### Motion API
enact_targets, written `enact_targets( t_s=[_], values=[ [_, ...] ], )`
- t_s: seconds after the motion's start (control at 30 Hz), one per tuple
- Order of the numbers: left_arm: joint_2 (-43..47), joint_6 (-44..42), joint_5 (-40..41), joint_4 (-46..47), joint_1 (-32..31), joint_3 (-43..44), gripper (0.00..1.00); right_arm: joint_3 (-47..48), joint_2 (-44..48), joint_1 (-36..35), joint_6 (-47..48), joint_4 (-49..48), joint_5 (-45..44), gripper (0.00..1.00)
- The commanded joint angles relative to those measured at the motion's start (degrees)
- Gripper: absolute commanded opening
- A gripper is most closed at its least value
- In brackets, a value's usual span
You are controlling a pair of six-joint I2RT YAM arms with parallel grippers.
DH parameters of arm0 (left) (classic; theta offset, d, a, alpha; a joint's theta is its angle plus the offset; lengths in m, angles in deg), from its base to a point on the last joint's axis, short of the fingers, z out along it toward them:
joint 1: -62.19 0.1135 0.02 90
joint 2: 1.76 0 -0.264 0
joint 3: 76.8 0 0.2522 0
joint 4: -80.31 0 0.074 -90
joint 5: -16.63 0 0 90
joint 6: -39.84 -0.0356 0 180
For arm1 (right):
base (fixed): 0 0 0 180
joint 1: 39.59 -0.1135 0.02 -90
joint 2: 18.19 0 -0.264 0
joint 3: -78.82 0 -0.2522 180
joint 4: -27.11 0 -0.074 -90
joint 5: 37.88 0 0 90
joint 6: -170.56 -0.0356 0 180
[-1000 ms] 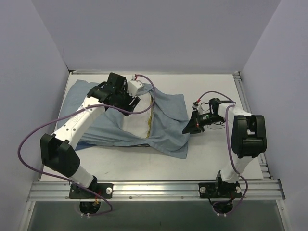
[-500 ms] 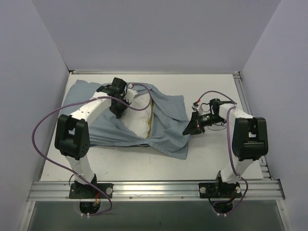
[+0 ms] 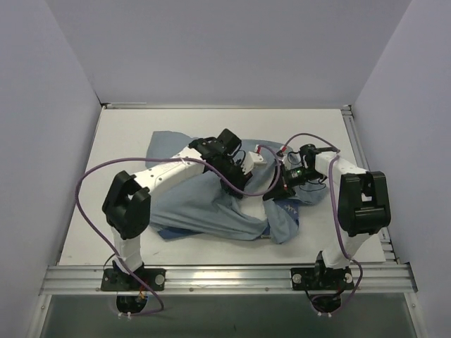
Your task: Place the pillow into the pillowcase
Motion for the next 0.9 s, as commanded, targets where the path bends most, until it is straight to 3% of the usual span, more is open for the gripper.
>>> enact_targets(
  t_s=[0.0,0.03,0.07,0.17,0.27,0.3,0.37,0.4,0.5,0.67,0.7,0.8,0.83,0.87],
  values=[
    [-5.53,1.03,-1.18,0.29,4.58,-4.72,0.20,1.51,3.09,-0.17,-0.27,1.72,1.46,0.00],
    [-5.97,1.21,-0.22,1.51,6.41,-5.34,0.27,1.34,3.52,-0.17,-0.27,1.81,1.46,0.00],
    [-5.89,1.47,-0.03,2.13,7.39,-5.95,0.42,0.81,3.70,-0.09,-0.27,1.81,1.46,0.00],
    [-4.31,2.79,-2.65,3.46,13.26,-7.02,0.48,0.89,3.09,-1.04,-0.27,1.55,1.12,0.00],
    [-1.77,4.02,-8.00,3.81,19.32,-5.35,0.38,1.51,0.46,-3.76,-2.27,-0.64,0.33,0.00],
    [-1.33,4.63,-10.12,3.81,20.40,-4.74,0.24,2.03,-0.33,-4.73,-3.08,-2.74,-0.37,0.00],
    [-0.36,4.90,-14.25,3.02,22.42,-2.72,0.10,2.65,-3.23,-6.14,-6.32,-5.47,-1.61,0.00],
    [-0.18,5.51,-20.36,2.58,24.17,-1.75,0.00,3.96,-4.20,-7.72,-7.38,-7.49,-2.13,0.00],
    [-0.44,9.97,-32.15,2.23,26.55,2.20,0.00,6.95,-6.84,-8.70,-9.40,-7.86,-3.20,0.00],
    [1.57,12.64,-40.10,2.14,22.00,1.87,0.00,2.67,-1.14,-7.12,-8.54,-7.07,-7.83,0.00],
    [2.71,12.03,-40.72,2.31,19.03,0.21,0.02,1.44,-0.17,-6.86,-7.93,-7.07,-8.90,0.00],
    [4.21,7.81,-40.11,2.49,14.45,-7.43,0.28,-1.21,-0.25,-7.99,-10.10,-11.53,-10.66,0.00],
    [4.30,6.67,-37.59,2.32,12.69,-9.20,0.44,-0.26,-2.25,-9.30,-12.90,-13.38,-10.58,0.00],
    [4.22,4.92,-35.91,2.40,12.32,-12.26,0.48,0.80,-3.40,-10.01,-13.80,-15.66,-10.66,0.00]
  ],
)
